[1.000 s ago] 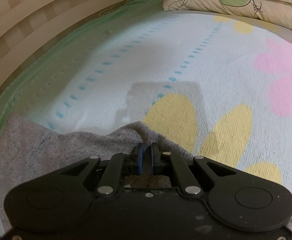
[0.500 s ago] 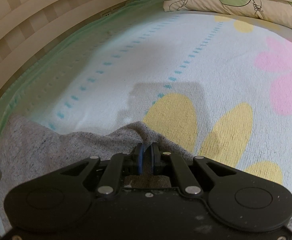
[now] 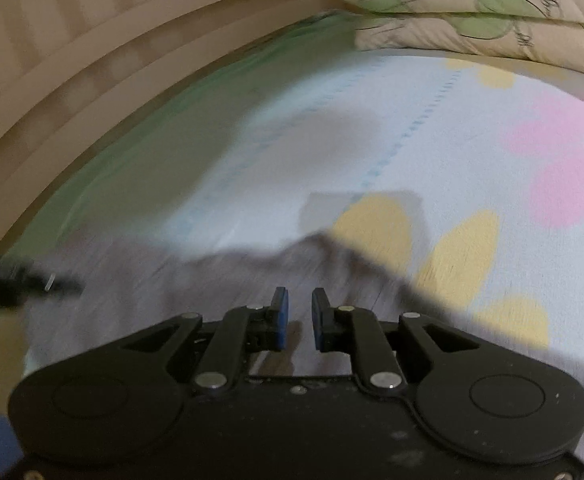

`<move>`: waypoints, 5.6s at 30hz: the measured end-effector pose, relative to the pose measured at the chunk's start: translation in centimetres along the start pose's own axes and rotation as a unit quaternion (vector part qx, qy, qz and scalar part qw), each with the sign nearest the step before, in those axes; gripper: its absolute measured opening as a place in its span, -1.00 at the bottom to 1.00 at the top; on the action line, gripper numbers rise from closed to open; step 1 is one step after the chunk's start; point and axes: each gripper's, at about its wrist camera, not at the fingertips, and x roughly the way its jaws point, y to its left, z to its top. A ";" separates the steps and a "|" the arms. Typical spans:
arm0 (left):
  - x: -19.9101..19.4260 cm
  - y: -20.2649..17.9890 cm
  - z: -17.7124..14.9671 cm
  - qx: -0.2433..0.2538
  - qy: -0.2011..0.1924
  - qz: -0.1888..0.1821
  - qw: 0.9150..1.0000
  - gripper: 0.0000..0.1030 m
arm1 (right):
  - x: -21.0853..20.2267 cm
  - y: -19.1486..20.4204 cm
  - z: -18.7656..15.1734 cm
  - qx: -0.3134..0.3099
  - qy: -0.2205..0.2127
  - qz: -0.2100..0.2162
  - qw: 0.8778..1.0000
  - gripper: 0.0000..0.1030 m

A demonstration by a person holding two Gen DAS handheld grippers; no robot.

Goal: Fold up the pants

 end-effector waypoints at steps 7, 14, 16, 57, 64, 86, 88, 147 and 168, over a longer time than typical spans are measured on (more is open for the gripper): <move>-3.1 -4.9 -0.1 0.064 -0.046 -0.005 0.997 -0.70 | -2.5 3.0 -6.3 -0.036 0.053 0.017 0.998 -0.70; -5.7 -9.1 -1.0 0.091 -0.073 -0.032 0.993 -0.70 | -1.7 3.7 -8.4 -0.047 0.098 0.035 0.993 -0.69; -6.3 -10.7 -1.3 0.102 -0.079 -0.040 0.991 -0.70 | -1.9 3.2 -8.2 -0.028 0.103 0.049 0.993 -0.69; 5.2 -22.0 -19.8 0.274 0.101 -0.033 0.956 -0.47 | -17.4 -18.5 -12.2 0.293 -0.056 -0.082 0.951 0.18; 3.2 -20.9 -19.1 0.244 0.098 -0.057 0.963 -0.43 | -14.6 -18.1 -12.7 0.314 -0.009 -0.067 0.947 0.35; 3.3 -16.0 -15.0 0.126 0.058 -0.026 0.990 -0.42 | -18.2 -11.8 -8.2 0.161 -0.102 -0.036 0.981 -0.76; 3.3 -16.1 -15.1 0.131 0.056 -0.025 0.989 -0.41 | -18.9 -12.0 -7.6 0.145 -0.100 -0.071 0.982 -0.76; 16.7 -29.4 -11.7 0.333 0.099 0.035 0.937 0.14 | -11.6 -16.9 -8.5 0.117 -0.049 -0.215 0.968 -0.25; 7.6 -23.2 -18.3 0.317 0.113 0.016 0.942 0.50 | -14.0 -16.3 -10.3 0.194 0.016 -0.199 0.960 0.06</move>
